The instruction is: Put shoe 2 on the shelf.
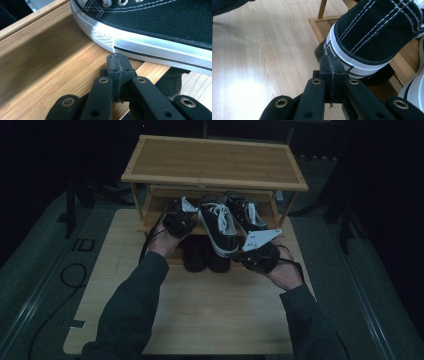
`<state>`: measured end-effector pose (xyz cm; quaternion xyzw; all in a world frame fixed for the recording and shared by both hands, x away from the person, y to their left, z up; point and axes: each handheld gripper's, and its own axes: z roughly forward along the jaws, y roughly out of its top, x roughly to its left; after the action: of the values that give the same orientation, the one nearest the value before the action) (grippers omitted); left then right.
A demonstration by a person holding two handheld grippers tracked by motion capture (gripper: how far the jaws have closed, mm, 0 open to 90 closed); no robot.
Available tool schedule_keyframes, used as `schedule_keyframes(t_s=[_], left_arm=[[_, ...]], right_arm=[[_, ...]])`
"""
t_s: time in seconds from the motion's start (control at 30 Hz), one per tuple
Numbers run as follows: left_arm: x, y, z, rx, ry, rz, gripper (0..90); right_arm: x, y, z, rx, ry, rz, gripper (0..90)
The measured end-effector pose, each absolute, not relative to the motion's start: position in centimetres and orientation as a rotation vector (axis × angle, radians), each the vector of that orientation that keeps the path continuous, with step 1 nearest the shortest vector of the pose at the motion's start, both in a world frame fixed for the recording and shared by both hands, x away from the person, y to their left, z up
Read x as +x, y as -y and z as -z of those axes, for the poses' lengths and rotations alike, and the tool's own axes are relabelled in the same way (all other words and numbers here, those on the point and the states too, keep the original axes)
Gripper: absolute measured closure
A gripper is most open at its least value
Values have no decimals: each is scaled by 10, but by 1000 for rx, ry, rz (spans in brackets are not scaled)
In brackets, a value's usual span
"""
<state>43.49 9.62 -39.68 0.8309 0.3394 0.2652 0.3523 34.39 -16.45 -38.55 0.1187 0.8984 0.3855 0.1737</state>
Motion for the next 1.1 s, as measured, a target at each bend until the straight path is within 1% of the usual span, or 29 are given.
schedule_keyframes(t_s=[0.27, 0.4, 1.1], left_arm=[[435, -97, 398, 2141, -882, -677, 900], [435, -98, 398, 2130, -893, -664, 900], [435, -99, 399, 2120, -896, -656, 900]], right_arm=[[348, 154, 390, 320, -2532, -1153, 900], [356, 151, 391, 366, -2506, -1218, 900], [371, 130, 396, 366, -2484, -1240, 900]])
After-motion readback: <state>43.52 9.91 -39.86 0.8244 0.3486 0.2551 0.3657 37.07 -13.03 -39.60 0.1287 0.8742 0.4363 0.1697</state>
